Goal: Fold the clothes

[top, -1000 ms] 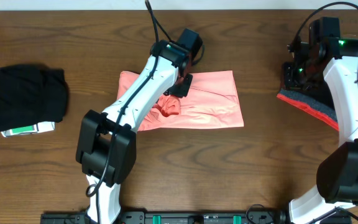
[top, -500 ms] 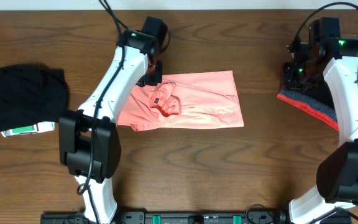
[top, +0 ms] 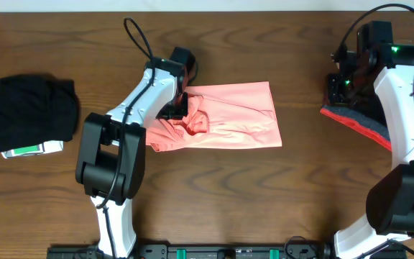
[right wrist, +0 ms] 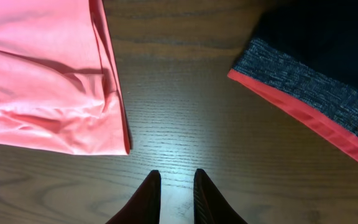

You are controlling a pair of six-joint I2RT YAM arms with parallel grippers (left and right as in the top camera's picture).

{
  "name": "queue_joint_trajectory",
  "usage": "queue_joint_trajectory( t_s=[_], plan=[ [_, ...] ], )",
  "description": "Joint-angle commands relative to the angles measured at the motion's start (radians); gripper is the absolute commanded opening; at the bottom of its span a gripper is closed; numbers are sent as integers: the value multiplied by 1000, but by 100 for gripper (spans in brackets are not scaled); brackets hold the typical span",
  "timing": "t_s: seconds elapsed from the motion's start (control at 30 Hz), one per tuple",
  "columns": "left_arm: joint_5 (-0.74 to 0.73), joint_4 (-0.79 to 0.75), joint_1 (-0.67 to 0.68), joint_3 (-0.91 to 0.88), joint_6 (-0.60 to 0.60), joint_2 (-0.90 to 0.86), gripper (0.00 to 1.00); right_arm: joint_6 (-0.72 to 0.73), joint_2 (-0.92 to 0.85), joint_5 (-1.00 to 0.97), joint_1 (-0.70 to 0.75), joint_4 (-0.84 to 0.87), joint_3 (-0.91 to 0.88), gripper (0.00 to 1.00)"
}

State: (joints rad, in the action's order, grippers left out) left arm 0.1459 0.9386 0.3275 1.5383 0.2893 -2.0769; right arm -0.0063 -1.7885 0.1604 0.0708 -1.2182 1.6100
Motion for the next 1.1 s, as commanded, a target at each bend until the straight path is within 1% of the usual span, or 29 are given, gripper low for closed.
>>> queue_joint_trajectory(
  t_s=[0.0,0.17,0.3,0.57,0.6,0.67,0.77,0.87,1.07],
  plan=[
    [-83,-15,0,-16,12,-13,36,6,17,9,6,-5,12,18],
    [-248,-64,20,-16,12,-13,36,6,17,9,6,-4,12,17],
    [-300,-112,64,-16,12,-13,36,6,17,9,6,-5,12,17],
    [-289,-187,164,-16,12,-13,38,6,17,9,6,-5,12,17],
    [-278,-190,169,-16,12,-13,42,6,17,9,6,-6,12,17],
    [-247,-189,169,-16,11,-13,42,6,17,9,6,-8,12,17],
    [-203,-173,150,-15,10,-3,42,6,17,9,6,-8,12,17],
    [-197,-158,119,-7,-19,31,43,6,17,9,6,-5,12,18],
    [-157,-161,43,6,-30,161,47,6,17,9,6,-7,12,19]
  ],
)
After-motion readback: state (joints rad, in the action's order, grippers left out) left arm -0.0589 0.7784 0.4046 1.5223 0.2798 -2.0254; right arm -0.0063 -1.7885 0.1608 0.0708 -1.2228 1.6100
